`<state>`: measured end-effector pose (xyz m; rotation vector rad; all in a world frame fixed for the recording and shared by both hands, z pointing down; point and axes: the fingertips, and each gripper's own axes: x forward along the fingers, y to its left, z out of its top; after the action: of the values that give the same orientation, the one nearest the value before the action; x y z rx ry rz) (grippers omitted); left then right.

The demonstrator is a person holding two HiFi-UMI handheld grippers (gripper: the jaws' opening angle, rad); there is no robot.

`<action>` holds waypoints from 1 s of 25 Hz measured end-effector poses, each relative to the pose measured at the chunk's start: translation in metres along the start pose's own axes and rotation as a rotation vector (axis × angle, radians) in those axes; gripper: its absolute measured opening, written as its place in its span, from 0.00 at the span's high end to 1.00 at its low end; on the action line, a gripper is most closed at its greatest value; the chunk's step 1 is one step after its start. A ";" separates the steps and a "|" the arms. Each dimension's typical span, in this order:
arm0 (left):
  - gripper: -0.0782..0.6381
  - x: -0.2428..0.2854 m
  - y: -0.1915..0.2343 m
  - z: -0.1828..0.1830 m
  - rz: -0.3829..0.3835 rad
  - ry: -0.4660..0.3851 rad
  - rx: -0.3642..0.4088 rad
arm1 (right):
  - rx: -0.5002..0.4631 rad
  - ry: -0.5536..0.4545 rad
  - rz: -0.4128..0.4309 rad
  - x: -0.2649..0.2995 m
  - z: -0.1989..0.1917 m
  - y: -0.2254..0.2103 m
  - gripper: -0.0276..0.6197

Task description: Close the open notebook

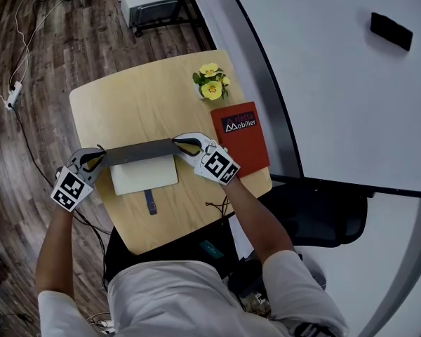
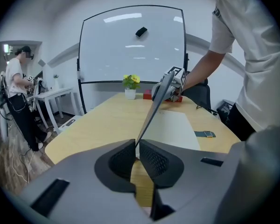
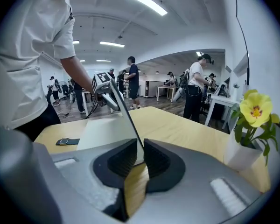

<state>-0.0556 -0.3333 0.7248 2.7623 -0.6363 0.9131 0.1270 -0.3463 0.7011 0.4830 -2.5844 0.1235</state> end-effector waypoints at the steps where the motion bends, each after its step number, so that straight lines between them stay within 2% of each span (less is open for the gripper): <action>1: 0.85 0.000 -0.001 0.000 -0.001 0.005 0.020 | -0.015 0.005 -0.001 0.000 -0.001 0.001 0.89; 12: 0.85 0.002 -0.014 -0.006 -0.015 0.045 0.188 | -0.153 0.063 -0.020 -0.002 -0.013 0.012 0.89; 16: 0.85 0.002 -0.019 -0.010 -0.030 0.080 0.270 | -0.245 0.093 -0.022 -0.001 -0.016 0.017 0.89; 25: 0.83 0.004 -0.026 -0.018 -0.055 0.155 0.403 | -0.418 0.169 -0.020 -0.001 -0.027 0.025 0.88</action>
<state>-0.0506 -0.3068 0.7411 2.9856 -0.3817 1.3581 0.1308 -0.3179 0.7240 0.3255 -2.3501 -0.3607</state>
